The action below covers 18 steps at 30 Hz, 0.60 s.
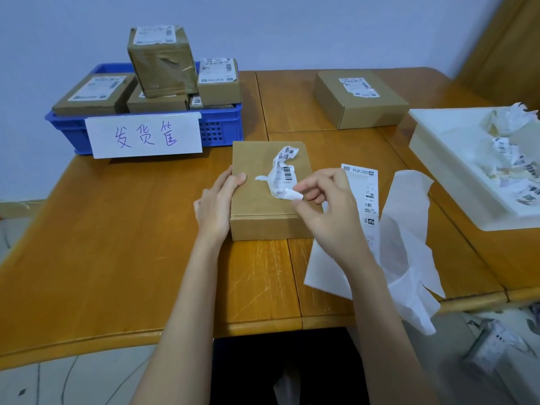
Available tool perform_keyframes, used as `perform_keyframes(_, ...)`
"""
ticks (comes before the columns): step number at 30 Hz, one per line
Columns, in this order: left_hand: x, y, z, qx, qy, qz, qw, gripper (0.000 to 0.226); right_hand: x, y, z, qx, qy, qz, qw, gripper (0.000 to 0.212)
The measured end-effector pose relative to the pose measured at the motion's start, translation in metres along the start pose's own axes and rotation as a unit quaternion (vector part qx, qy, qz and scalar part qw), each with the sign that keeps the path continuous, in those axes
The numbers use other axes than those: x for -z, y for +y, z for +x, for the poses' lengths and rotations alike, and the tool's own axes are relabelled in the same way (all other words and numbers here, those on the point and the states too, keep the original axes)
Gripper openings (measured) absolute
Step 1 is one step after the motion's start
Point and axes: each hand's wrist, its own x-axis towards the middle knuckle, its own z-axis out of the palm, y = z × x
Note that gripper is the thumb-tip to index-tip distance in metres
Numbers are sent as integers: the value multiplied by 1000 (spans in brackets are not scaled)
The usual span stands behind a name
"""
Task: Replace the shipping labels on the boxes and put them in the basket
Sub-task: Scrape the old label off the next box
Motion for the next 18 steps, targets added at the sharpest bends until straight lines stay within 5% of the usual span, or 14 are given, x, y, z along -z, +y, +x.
perform_keyframes(5, 0, -1, 2, -8, -2, 5, 1000, 74, -4, 10, 1, 15, 61, -27, 998, 11)
perform_keyframes(18, 2, -4, 3, -13, -12, -7, 1000, 60, -21, 6, 18, -8, 59, -172, 983, 4)
